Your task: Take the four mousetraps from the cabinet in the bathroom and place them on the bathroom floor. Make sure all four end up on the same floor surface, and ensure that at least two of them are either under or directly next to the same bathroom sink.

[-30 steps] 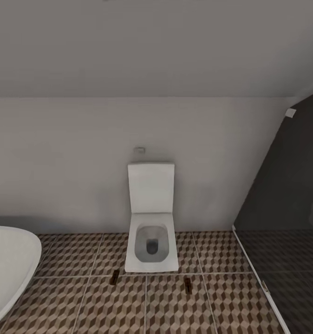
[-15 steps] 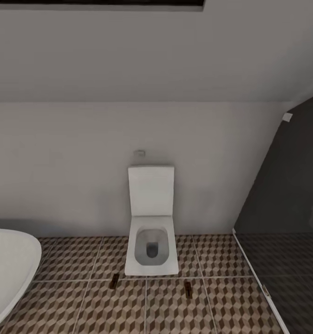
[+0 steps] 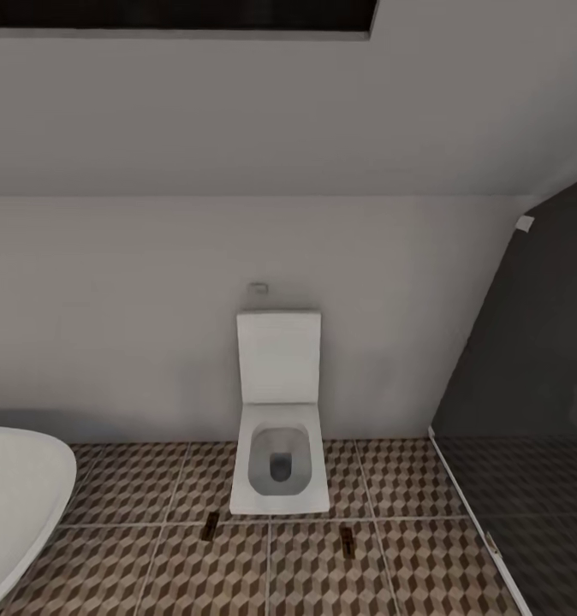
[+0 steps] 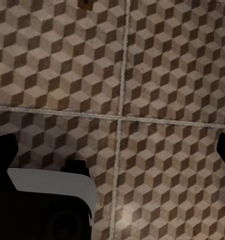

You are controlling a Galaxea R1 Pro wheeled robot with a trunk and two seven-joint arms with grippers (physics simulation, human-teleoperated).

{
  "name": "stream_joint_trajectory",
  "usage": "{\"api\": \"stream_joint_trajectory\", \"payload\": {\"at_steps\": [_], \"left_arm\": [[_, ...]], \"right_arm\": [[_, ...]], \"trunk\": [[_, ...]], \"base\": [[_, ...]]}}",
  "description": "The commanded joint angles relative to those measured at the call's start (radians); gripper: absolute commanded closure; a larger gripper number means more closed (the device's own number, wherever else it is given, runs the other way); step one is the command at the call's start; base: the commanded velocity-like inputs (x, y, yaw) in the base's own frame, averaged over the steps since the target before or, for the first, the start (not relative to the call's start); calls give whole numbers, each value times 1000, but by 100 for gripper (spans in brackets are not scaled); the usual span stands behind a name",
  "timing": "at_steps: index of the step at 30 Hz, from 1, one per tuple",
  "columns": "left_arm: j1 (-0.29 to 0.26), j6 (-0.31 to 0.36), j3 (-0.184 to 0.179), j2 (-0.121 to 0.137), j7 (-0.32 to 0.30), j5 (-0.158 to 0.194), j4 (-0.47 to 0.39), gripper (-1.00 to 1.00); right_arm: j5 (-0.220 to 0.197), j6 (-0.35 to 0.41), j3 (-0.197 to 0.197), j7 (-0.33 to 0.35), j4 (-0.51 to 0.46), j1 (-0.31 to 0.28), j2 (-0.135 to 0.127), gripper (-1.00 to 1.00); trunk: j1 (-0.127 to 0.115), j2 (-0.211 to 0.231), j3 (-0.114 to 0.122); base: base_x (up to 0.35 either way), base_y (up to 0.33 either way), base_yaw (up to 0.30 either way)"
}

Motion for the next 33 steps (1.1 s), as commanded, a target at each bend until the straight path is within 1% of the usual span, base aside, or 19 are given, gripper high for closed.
{"api": "stream_joint_trajectory", "payload": {"at_steps": [1, 12, 26, 33], "left_arm": [[-2, -6, -8, 1, 5, 7, -5, -100], [-2, -6, -8, 4, 5, 4, 9, -100], [-1, -6, -9, 6, 7, 3, 82, -100], [-1, -5, -9, 6, 9, 3, 97, -100]], "right_arm": [[-6, -6, 8, -3, 5, -2, 1, -100], [-3, -8, 8, -4, 2, 0, -3, -100], [-5, -7, 8, -2, 2, 0, 0, -100], [-6, -7, 8, -2, 3, 0, -1, -100]], "trunk": [[0, -1, 0], [0, -1, 4], [0, -1, 4], [0, -1, 4]], "base": [[0, 0, 0], [0, 0, 0], [0, 0, 0], [0, 0, 0]]}}
